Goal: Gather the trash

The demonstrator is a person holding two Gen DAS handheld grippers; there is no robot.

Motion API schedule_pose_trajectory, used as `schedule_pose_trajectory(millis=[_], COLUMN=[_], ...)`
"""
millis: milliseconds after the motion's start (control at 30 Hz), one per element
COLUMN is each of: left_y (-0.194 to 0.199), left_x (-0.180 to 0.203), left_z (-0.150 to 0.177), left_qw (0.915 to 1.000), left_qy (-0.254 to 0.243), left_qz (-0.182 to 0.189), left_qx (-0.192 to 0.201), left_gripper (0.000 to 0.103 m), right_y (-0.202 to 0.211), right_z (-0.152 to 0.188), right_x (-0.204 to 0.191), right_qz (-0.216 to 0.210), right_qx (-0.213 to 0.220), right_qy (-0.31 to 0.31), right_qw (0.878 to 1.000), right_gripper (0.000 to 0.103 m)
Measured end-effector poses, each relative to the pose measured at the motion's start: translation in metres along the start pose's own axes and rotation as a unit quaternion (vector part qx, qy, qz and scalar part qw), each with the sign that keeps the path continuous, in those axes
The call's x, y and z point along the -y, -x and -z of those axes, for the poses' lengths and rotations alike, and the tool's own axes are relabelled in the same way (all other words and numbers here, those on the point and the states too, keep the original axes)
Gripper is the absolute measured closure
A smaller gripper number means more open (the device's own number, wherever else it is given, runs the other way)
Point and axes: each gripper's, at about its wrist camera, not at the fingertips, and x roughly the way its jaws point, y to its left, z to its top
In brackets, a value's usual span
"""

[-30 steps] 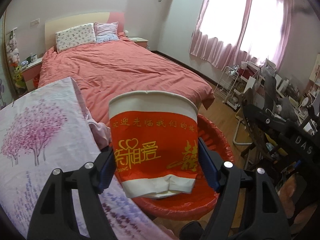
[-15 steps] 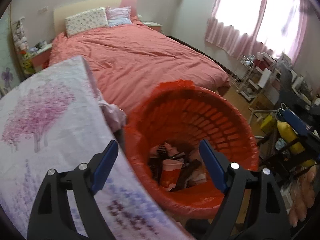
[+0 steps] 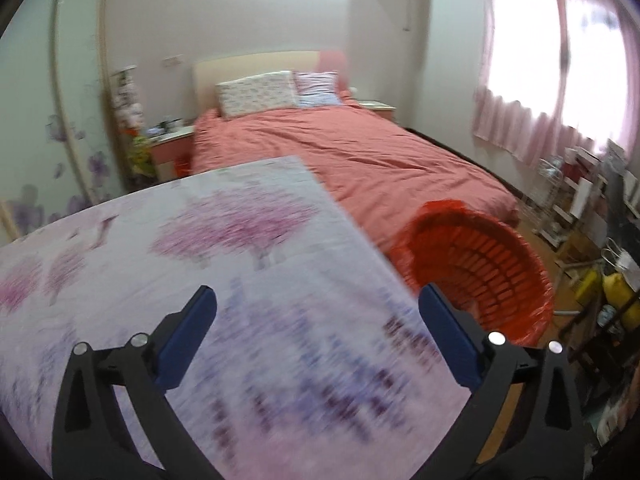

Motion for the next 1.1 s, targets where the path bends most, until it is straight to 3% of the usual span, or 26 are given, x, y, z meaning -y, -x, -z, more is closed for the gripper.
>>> schedule_pose_trajectory(millis=[167,433,800,1100], left_y=[0.040,0.092,0.142,0.139], left_x=[-0.026,-0.039,-0.041,-0.043], left_z=[0.030,0.074,0.114,0.122], left_qw=[0.9992,0.9956,0.9897,0.9914], left_qy=[0.024,0.044,0.055,0.070], left_qz=[-0.029,-0.067,-0.099,-0.092], left_qx=[0.012,0.049,0.088,0.061], left_gripper=[0.004,0.004,0.004,0.004], right_y=[0.040,0.071,0.078,0.073], right_z=[0.019,0.042,0.056,0.068], right_x=[-0.013,-0.029,-0.040,-0.042], right_qz=[-0.013,-0.008,-0.023,-0.005], right_qx=[0.024,0.043,0.005,-0.041], right_qy=[0.012,0.031,0.039,0.032], right_qw=[1.000,0.999,0.999,0.999], right_gripper=[0.002,0.002,0.002,0.002])
